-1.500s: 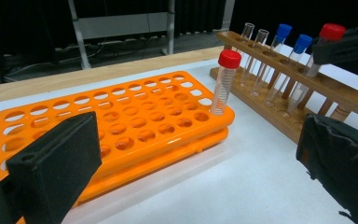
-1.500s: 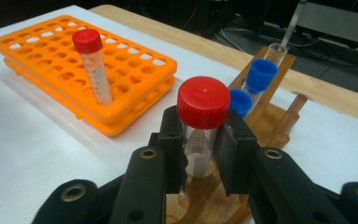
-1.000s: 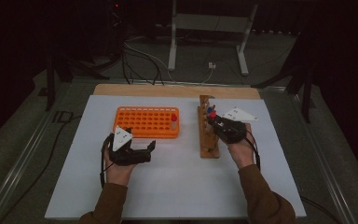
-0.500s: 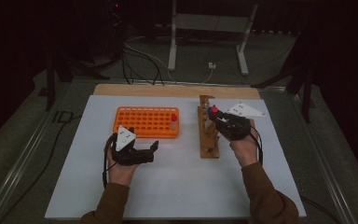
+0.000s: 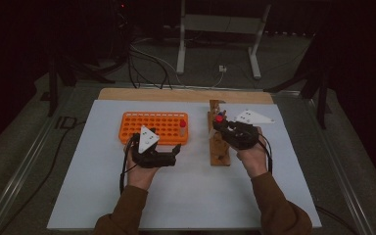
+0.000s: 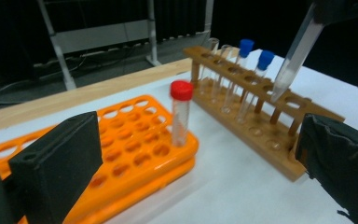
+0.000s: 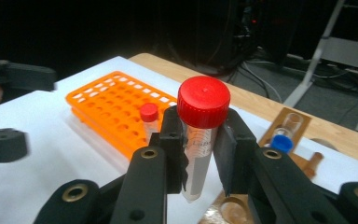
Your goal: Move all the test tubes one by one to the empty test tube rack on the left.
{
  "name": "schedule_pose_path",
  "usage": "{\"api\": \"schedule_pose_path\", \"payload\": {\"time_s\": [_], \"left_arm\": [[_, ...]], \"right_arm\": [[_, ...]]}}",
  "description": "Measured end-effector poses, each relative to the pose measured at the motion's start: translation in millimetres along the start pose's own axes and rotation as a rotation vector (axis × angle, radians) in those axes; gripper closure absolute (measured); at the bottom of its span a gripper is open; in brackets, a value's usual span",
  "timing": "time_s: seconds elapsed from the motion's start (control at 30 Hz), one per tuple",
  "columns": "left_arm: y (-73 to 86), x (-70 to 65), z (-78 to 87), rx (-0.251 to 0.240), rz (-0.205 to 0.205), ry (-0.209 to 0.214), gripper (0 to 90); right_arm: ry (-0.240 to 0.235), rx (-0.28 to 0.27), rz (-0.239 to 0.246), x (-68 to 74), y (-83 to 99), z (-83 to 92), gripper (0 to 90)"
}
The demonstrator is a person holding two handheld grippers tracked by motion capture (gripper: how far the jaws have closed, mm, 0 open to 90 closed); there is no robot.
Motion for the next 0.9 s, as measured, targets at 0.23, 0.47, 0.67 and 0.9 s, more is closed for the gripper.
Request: {"api": "schedule_pose_path", "payload": {"time_s": [0.23,0.47,0.67,0.9], "left_arm": [[-6.9,-15.5,-18.1,-0.006,-0.007,0.032,4.0],[-10.0,-30.2,-32.1,-0.003,-0.026,0.072,10.6],[-12.4,-39.5,-40.6,0.002,-0.045,0.084,18.1],[-14.2,-46.1,-45.0,-0.020,-0.051,0.122,48.5]], "right_arm": [[-0.034,0.010,0.003,10.0,0.0,-4.5,74.5],[-0.072,0.020,-0.005,18.9,0.7,-8.9,74.5],[-0.095,0.024,-0.003,24.8,1.0,-11.2,74.4],[-0.116,0.029,-0.002,31.3,1.2,-14.1,74.4]]}}
Point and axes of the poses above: each handheld gripper's, and its own axes: z roughly backward along the jaws, y roughly out of its underside, x roughly to its left, the point moved 2 cm from there along -z, roughly forward along the jaws, and after that the axes turned 3 degrees about -x, right-handed, at the moved point
